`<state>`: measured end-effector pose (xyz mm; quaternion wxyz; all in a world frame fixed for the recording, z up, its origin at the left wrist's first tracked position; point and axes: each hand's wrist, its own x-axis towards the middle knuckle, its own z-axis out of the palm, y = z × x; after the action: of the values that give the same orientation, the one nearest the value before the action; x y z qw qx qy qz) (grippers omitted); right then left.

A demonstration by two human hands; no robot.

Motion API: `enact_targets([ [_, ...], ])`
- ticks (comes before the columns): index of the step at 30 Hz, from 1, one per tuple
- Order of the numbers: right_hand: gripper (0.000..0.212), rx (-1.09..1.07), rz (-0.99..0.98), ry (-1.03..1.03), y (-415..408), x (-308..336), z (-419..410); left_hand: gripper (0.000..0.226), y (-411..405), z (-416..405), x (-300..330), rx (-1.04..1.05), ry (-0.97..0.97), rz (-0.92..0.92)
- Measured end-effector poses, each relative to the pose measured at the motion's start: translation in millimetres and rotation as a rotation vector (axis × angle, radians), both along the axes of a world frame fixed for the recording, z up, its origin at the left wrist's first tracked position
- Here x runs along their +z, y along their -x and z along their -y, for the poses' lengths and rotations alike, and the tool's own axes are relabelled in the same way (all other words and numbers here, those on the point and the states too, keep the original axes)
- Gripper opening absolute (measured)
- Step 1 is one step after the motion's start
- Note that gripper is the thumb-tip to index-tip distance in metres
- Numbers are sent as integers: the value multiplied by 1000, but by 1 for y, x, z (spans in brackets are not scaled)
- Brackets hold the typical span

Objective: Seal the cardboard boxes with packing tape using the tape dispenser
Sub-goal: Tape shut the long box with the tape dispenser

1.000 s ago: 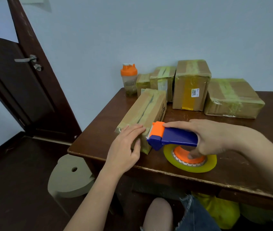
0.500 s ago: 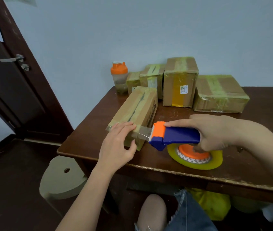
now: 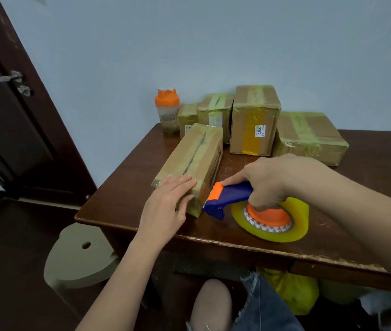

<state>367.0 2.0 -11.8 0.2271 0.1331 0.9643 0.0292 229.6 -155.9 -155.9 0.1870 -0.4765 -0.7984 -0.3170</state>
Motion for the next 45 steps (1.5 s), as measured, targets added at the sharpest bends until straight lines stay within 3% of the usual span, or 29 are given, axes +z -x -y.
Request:
enact_targets([
  [8, 84, -32, 164, -24, 27, 16, 10, 34, -2, -6, 2, 9, 5, -78],
  [12, 55, -126, 246, -74, 40, 1, 8, 33, -2, -4, 1, 43, -6, -73],
  [16, 84, -147, 333, -230, 34, -17, -13, 35, 1, -1, 0, 38, -32, -46],
  [24, 78, -179, 392, -203, 16, -23, -48, 36, -13, -14, -5, 56, -65, 8],
  [28, 76, -119, 429, -273, 20, -27, -47, 51, -24, -21, -1, 42, -12, -18],
  [31, 99, -143, 440, -271, 24, -29, -52, 66, -28, -21, 8, 39, -11, 100],
  [34, 127, -212, 415, -202, 21, -21, -53, 64, -28, -13, 16, -8, -82, 214],
  [36, 119, -198, 272, -193, 13, -15, -48, 57, -25, -6, 18, -52, -111, 221],
  [38, 100, -148, -54, -126, 8, -13, -38, 53, -21, 0, 18, -89, -101, 235],
  [41, 60, -63, -598, 145, 10, -32, -16, 59, -18, 6, 17, -129, -120, 249],
  [45, 35, -298, -863, 586, 20, -83, 11, 52, -10, 11, 19, -4, -290, 333],
])
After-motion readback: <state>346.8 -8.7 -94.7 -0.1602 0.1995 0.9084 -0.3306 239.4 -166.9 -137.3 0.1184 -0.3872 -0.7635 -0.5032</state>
